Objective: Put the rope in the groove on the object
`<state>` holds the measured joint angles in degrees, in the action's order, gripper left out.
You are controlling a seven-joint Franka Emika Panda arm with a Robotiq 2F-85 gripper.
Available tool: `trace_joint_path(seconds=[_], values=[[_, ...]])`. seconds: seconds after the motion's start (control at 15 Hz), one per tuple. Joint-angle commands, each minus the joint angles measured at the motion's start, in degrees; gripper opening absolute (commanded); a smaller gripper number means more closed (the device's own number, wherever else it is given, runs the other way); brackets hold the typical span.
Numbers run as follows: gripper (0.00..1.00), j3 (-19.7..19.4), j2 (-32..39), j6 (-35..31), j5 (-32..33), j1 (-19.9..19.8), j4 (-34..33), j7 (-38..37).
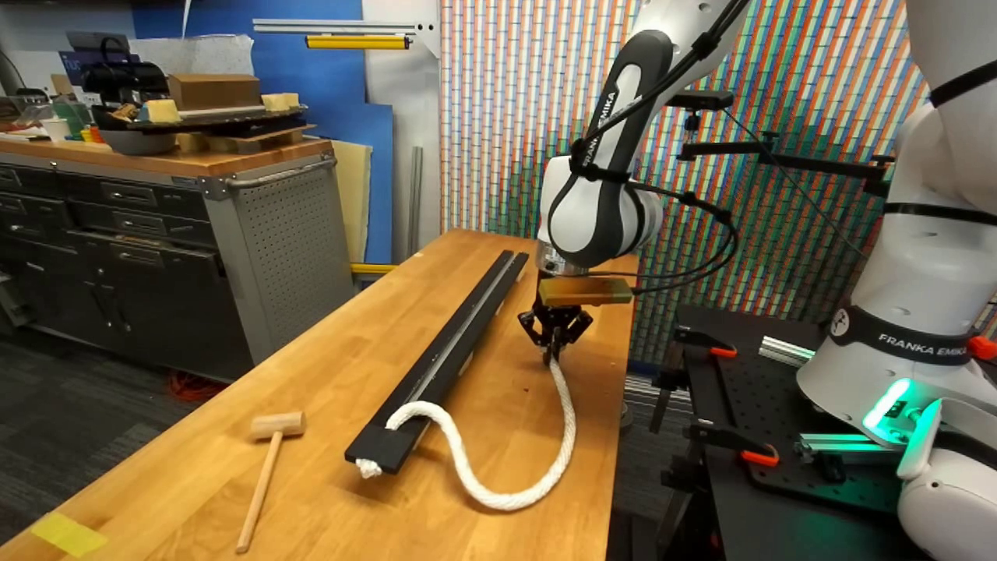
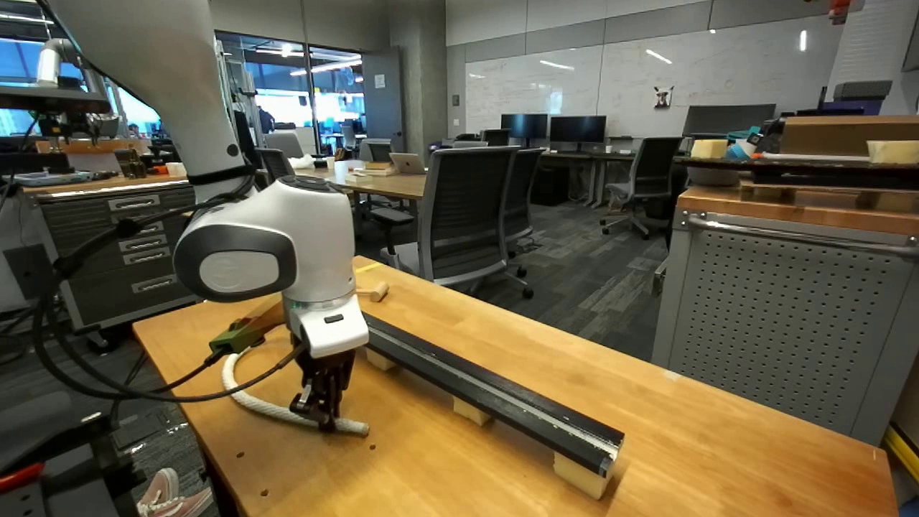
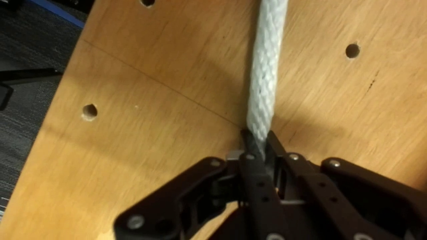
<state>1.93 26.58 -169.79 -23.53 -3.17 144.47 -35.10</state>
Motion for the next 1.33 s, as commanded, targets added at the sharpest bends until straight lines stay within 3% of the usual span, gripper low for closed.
trace_joint_path(seconds=[0.0, 0.2, 0.53, 1.07, 1.13, 1.2, 1.27], values=[[0.02, 0.18, -3.42, 0.61, -2.45, -1.62, 2.01, 2.51], [0.03, -1.41, -8.06, 1.18, -2.08, -0.76, 4.47, 2.11], [0.03, -9.56, -15.7, 2.67, 3.21, 3.44, 7.02, -1.29], [0.03, -20.09, -22.86, 7.49, 17.72, 3.96, 5.54, -11.02], [0.03, -20.67, -24.05, 7.74, 19.56, 4.0, 5.58, -12.21], [0.03, -17.06, -20.47, 5.36, 16.52, 1.1, 5.32, -9.14], [0.11, -17.05, -20.94, 5.42, 16.93, 0.73, 5.33, -9.41]])
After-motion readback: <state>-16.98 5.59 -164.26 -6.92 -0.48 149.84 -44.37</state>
